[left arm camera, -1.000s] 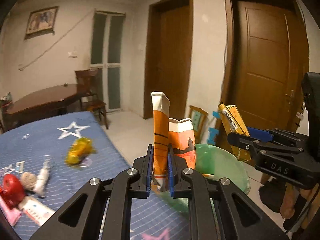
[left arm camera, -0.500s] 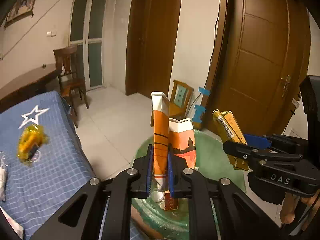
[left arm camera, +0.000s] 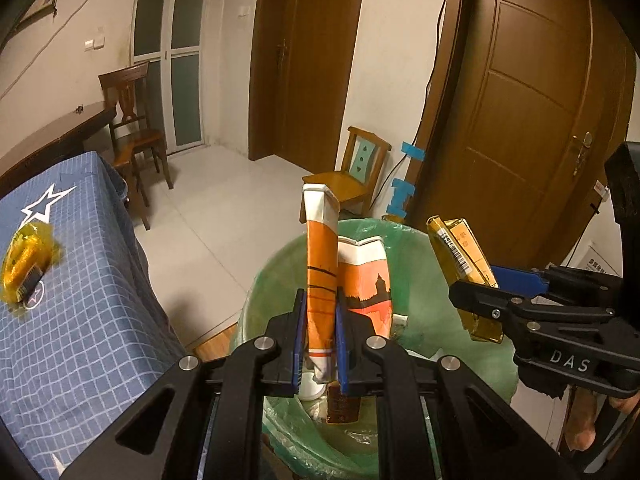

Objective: Collect trash
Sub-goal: 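Lift and carry the wrapper and gold packet with both grippers over the green bin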

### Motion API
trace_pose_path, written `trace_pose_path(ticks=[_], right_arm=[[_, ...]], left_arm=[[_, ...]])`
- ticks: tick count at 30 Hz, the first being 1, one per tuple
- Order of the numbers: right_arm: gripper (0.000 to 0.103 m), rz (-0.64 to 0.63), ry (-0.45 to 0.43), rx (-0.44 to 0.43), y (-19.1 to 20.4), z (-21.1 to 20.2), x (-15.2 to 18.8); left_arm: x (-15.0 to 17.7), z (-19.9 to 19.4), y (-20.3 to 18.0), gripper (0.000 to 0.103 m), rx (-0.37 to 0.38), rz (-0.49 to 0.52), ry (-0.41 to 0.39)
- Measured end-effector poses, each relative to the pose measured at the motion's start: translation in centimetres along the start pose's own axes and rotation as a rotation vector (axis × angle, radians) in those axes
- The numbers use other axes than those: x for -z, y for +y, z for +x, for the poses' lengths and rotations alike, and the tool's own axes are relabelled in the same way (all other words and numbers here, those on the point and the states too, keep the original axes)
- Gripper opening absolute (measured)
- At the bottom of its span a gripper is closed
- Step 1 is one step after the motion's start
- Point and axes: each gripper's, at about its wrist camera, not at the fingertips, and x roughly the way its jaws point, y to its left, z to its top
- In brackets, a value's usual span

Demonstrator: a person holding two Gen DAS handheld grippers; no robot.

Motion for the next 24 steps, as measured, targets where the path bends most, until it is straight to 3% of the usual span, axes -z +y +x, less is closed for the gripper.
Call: trace_pose_path(ticks=[19,21,23,24], right_arm=[[0.043,-0.001,0.000,-0.005,-0.6,0.5,-0.4],[0.045,0.007,-0.006,-0.004,-0.8,0.4,-0.3],[0.053,0.017,-0.015,-0.001,-1.2,0.2,-0.2],[0.054,0.020,-0.019,-0.001,-1.3,0.1,-0.1]], left_arm=[[-0.1,-0.9,-0.6,0.014,-0.015,0.005,0.007],[-0.1,-0.7,-0.6,0.026,-0.022,0.007,0.023],[0.0,-0.7,-0.7,0.053,-0.034,0.009,0.021],[0.0,-0.6,-0.7,0.056,-0.037,0.011,0.021]])
